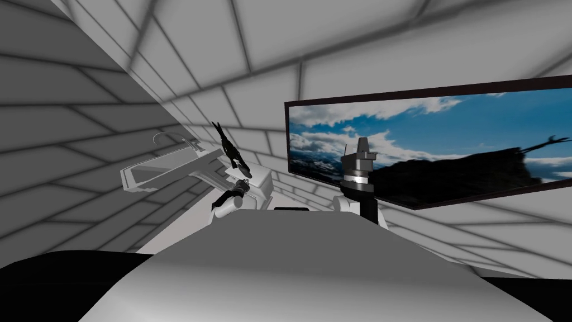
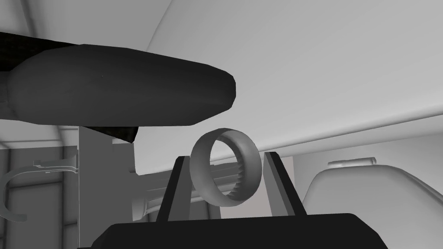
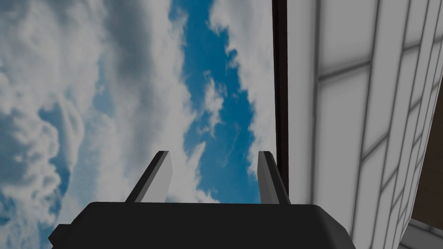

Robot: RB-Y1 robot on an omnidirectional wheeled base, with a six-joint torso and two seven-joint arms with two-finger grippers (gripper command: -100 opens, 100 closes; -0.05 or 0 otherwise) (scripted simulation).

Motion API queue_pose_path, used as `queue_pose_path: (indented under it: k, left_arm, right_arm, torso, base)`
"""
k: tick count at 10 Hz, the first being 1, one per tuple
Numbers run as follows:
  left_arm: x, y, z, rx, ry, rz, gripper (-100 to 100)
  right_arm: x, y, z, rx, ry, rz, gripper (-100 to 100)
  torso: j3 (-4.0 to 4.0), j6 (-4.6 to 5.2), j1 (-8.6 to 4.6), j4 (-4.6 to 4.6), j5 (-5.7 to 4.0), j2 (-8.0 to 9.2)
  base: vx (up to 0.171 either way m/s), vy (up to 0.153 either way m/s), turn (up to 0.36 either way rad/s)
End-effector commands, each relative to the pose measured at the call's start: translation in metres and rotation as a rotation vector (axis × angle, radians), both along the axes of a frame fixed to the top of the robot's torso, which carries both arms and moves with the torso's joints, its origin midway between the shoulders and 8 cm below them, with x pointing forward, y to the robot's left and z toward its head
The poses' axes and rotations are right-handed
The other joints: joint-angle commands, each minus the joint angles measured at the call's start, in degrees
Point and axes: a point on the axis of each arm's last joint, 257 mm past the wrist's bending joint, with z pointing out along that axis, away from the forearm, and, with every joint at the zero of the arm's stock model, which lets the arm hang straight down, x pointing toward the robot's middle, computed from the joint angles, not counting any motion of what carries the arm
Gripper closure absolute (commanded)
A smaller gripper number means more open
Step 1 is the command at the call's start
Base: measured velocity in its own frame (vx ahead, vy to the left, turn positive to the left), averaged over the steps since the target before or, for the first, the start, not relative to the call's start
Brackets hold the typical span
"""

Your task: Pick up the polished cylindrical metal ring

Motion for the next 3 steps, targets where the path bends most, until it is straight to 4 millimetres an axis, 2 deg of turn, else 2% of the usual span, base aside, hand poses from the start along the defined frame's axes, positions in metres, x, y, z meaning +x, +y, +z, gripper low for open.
queue_pose_path:
  k: [1,2,3]
  left_arm:
    - [-0.0032,0.0012,0.0061,0.000,0.000,-0.001,100]
    - [-0.0013,0.0007,0.0041,0.001,-0.003,0.000,100]
    - [-0.0017,0.0007,0.0042,0.001,-0.001,0.000,0]
  right_arm:
    - [0.0000,0.0000,0.0000,0.000,0.000,0.000,0]
    - [0.0000,0.0000,0.0000,0.000,0.000,0.000,0]
    - [0.0000,0.0000,0.0000,0.000,0.000,0.000,0]
  torso:
    - [0.00,0.00,0.00,0.00,0.00,0.00]
    - [0.09,-0.02,-0.10,0.02,-0.02,0.19]
    - [0.09,-0.01,-0.08,0.03,-0.02,0.16]
  base:
    - [-0.056,-0.028,-0.001]
    - [-0.036,-0.018,0.005]
    - [-0.005,-0.003,0.001]
